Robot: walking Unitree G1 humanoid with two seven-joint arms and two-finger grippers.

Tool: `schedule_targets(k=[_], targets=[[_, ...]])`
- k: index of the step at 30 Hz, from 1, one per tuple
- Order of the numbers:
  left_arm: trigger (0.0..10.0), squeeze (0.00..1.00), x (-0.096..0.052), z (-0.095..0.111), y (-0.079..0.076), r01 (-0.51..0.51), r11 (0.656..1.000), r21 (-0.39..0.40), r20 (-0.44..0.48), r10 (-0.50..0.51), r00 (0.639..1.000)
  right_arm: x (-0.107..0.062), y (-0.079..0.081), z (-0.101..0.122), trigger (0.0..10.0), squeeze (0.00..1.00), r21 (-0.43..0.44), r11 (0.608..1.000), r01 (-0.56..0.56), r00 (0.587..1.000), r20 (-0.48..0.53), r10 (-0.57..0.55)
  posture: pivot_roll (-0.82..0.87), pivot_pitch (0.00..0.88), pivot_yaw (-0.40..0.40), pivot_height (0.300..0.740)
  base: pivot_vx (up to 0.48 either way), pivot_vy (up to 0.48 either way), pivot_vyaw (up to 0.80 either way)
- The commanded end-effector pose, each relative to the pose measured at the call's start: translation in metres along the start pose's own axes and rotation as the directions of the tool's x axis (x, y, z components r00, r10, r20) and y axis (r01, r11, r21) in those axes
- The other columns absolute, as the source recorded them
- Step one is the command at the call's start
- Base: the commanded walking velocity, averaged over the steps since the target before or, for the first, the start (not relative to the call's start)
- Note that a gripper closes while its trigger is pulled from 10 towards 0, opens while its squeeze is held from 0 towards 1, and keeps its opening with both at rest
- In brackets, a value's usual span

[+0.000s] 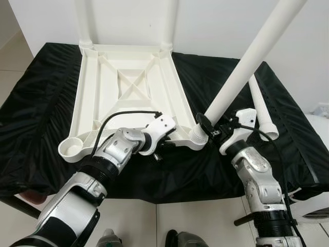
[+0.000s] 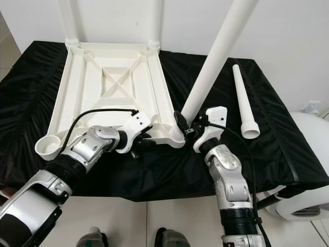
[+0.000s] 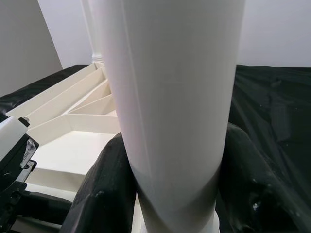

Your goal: Building children table

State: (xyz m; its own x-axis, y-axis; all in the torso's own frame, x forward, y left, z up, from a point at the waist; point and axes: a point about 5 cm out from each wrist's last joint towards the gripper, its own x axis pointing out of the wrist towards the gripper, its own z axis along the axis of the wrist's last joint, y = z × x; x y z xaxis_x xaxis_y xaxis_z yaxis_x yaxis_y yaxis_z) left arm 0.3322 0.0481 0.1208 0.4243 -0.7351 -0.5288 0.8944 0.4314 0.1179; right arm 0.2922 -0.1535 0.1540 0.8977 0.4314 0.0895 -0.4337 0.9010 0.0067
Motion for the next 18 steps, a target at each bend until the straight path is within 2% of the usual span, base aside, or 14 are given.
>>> schedule_targets(k=[1,18], targets=[[10.0,0.0,-0.008,0.014,0.012,-0.075,0.997,0.029,0.04,0.073,0.997,-0.003,0.0,-0.028,10.0,0.0,0.071,0.997,0.018,0.989,-0.151,-0.008,0.01,0.045,-0.054,0.74,0.0,0.0,0.0],[10.0,0.0,-0.006,0.016,0.01,-0.072,0.997,0.036,0.051,0.07,0.996,0.015,-0.007,-0.032,10.0,0.0,0.079,0.996,0.04,0.982,-0.186,-0.025,0.02,0.034,-0.063,0.74,0.0,0.0,0.0]])
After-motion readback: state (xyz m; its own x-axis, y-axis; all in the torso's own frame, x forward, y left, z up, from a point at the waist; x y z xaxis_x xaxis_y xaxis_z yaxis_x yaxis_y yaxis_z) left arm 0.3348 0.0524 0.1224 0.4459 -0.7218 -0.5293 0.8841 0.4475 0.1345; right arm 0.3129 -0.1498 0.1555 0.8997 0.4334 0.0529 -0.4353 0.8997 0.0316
